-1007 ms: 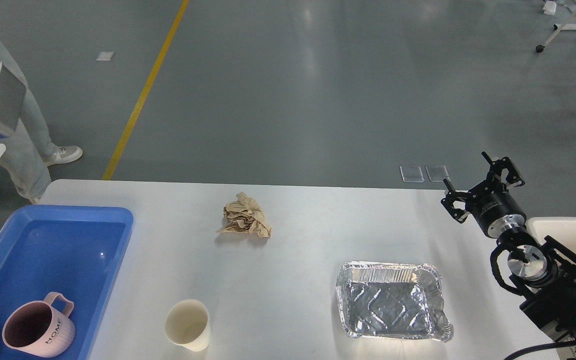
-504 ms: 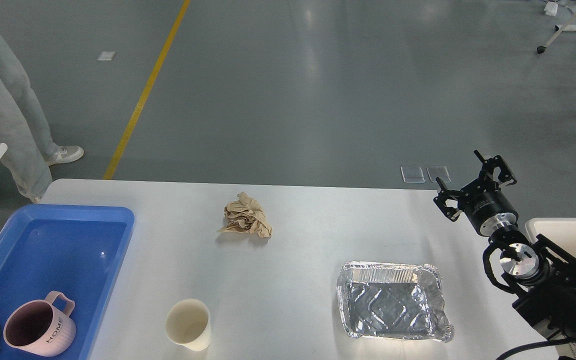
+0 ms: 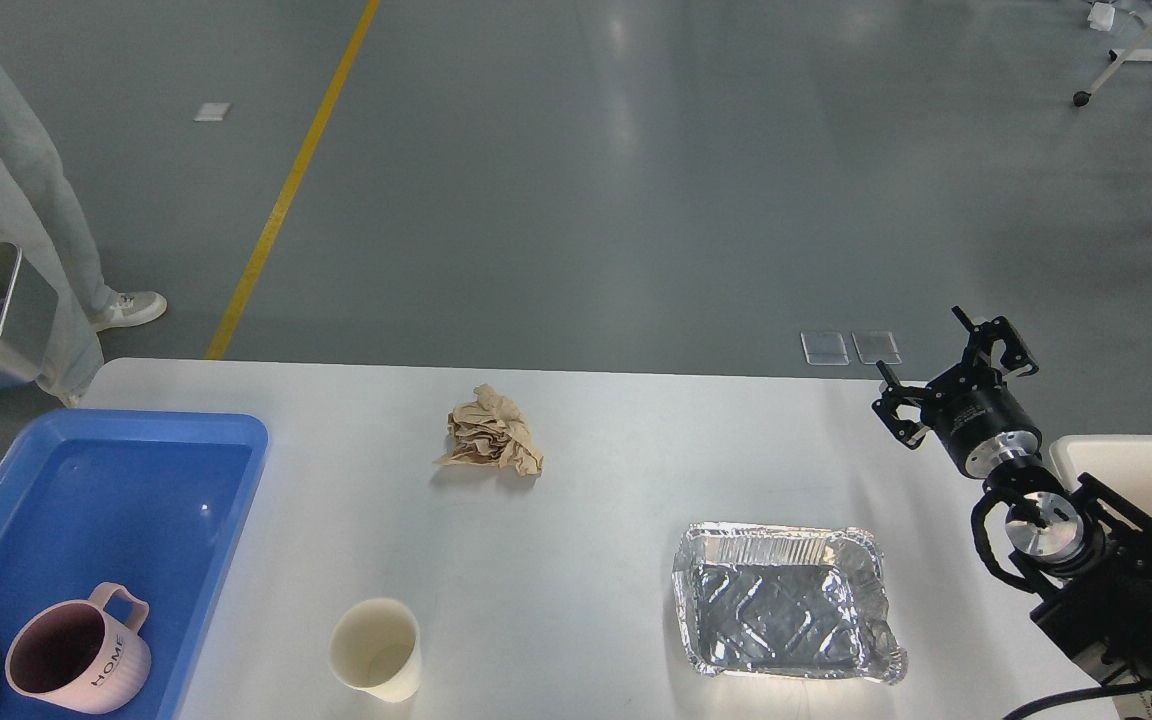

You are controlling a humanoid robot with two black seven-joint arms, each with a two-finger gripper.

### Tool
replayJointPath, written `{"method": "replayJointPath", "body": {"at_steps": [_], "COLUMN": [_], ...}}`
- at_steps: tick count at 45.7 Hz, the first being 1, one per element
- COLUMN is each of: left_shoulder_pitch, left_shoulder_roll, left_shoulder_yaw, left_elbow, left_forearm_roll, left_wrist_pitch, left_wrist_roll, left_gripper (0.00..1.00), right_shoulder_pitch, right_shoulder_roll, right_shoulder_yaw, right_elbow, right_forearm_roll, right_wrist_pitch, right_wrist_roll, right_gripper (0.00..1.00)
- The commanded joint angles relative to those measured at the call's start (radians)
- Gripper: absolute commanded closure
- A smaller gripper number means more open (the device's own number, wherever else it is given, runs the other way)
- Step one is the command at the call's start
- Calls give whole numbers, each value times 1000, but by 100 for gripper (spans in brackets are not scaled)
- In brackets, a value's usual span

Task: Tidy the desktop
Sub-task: 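Lower the steel tray into the blue bin and release it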

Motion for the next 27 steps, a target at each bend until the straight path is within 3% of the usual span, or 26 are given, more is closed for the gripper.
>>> {"method": "replayJointPath", "body": {"at_steps": [1,7,27], "left_shoulder_pitch": [2,14,253], "left_shoulder_roll": [-117,-222,-503], "left_shoulder_yaw": [62,111,126], "left_elbow": [107,215,529], "left_forearm_roll": [-1,-1,19], "left_wrist_pitch": [39,47,171], "left_wrist_roll": [-2,-4,-17], "left_gripper": [100,100,100], "right_shoulder_pitch": [-2,-2,-5], "right_shoulder_roll": [-2,-3,-3], "right_shoulder_yaw": [0,0,0], "right_elbow": [0,-2,-17], "right_forearm_roll": [0,0,-1], "right_wrist_pitch": [0,0,0], "right_wrist_roll": [0,0,0], "right_gripper": [0,0,0]}}
